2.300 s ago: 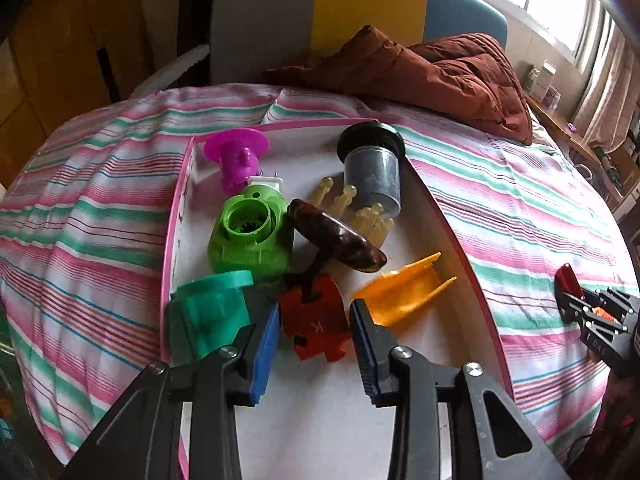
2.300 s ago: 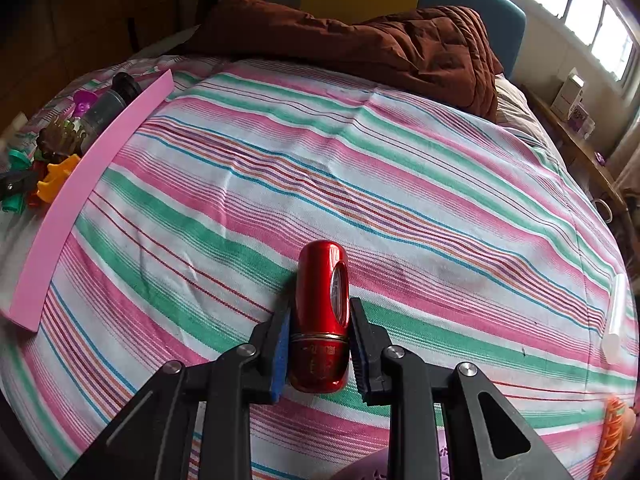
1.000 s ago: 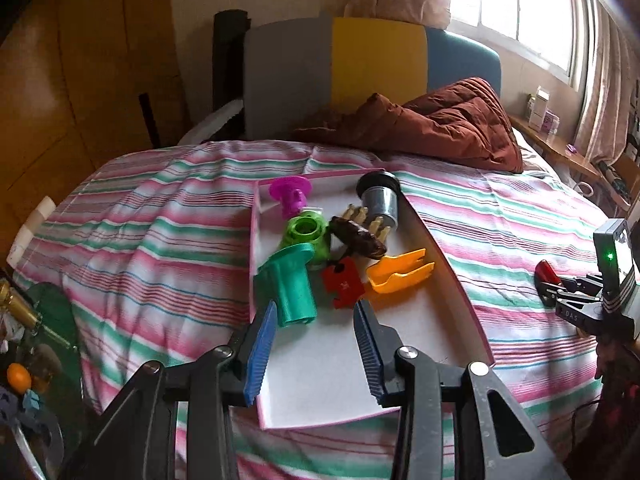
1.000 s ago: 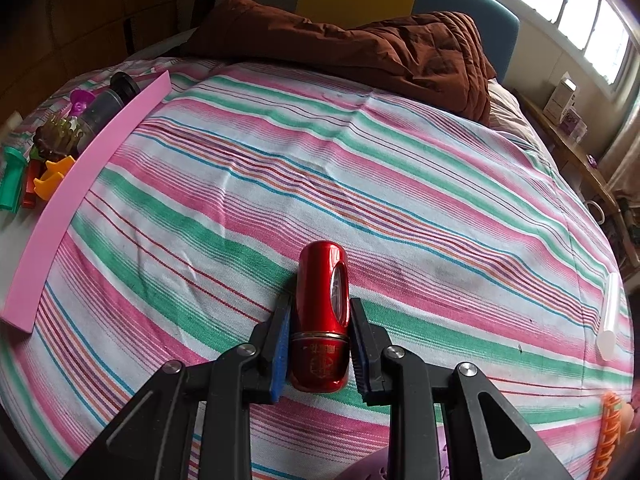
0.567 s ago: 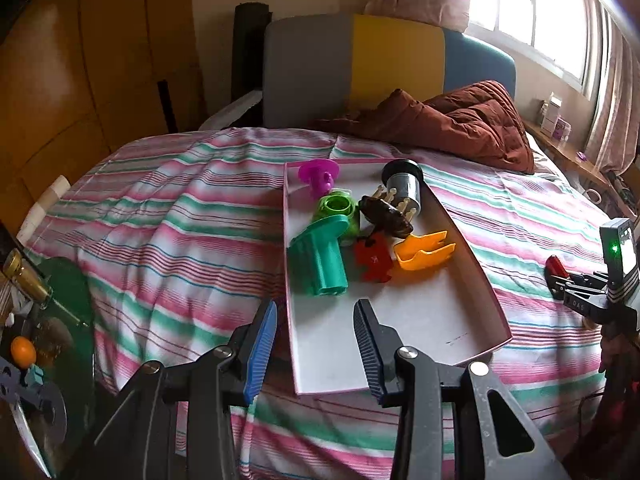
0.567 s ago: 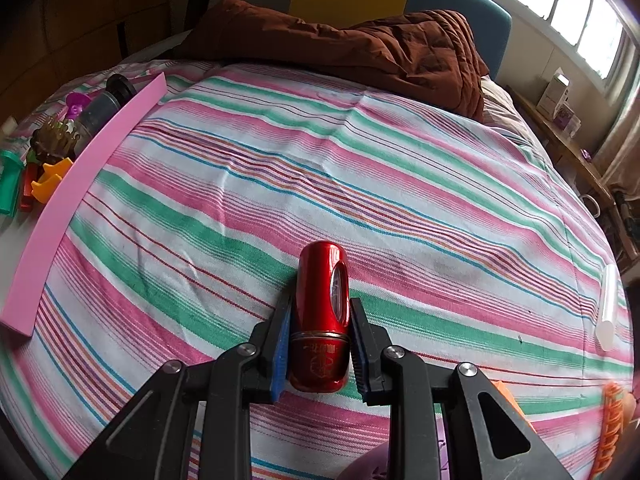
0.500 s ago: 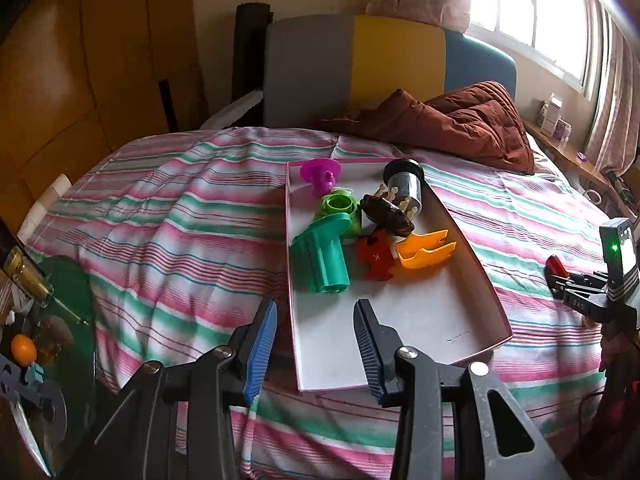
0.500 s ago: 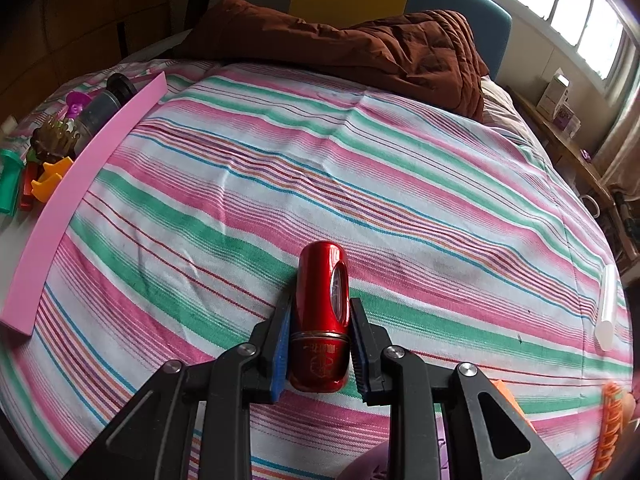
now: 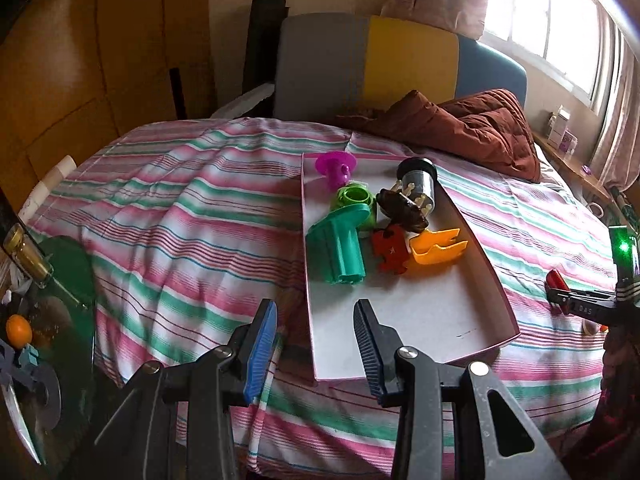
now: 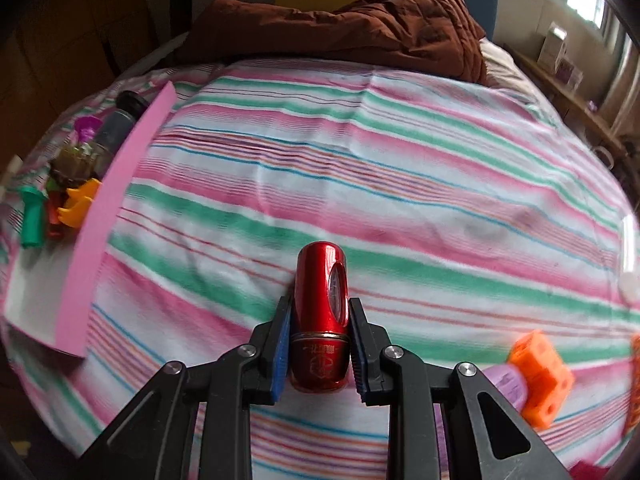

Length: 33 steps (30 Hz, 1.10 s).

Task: Organize rigid objects
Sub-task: 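Carry the red tube in the right gripper over the tray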

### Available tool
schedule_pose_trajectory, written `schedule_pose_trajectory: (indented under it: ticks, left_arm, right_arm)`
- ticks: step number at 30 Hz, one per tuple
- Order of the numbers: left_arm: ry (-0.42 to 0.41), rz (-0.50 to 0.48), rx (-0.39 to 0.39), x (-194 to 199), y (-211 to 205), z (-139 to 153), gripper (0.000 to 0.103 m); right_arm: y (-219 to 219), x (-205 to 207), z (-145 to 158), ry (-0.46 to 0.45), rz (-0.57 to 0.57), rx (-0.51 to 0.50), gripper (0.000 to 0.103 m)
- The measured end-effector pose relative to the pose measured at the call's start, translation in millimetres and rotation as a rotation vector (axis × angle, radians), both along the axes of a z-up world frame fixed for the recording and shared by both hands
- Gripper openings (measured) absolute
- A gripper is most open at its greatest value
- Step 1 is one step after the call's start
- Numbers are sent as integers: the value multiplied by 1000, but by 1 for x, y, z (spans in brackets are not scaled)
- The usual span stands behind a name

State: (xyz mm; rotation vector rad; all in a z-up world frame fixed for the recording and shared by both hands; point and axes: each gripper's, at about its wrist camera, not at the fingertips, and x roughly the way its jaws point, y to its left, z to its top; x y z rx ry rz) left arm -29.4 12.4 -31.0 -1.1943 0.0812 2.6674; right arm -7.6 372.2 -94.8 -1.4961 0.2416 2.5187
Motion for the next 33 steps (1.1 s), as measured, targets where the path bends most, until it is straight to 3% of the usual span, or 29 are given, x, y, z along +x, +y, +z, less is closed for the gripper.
schedule_pose_trajectory:
  ticks: [6, 13, 17, 21, 24, 28, 30, 33]
  left_arm:
    - [-5, 19, -2, -1, -10, -4, 40]
    - [-9, 29, 7, -2, -16, -7, 40]
    - [-10, 29, 10, -3, -18, -7, 40]
    - [-18, 30, 13, -4, -20, -10, 40]
    - [-16, 31, 15, -3, -22, -10, 40]
    - [-26, 34, 19, -4, -23, -12, 40]
    - [-33, 35, 23, -5, -24, -14, 40]
    - [-37, 36, 18, -5, -24, -16, 40]
  right_arm:
    - [-28, 2, 16, 62, 5, -64, 26]
    - [-99, -2, 60, 151, 231, -66, 26]
    - [-142, -14, 71, 148, 362, -72, 26]
    - [-183, -34, 61, 67, 497, -39, 27]
    - [-195, -53, 47, 6, 536, -15, 27]
    - [-195, -85, 22, -54, 499, 25, 26]
    - [-192, -96, 18, -44, 455, 71, 26]
    - [-186, -106, 14, -29, 424, 56, 26]
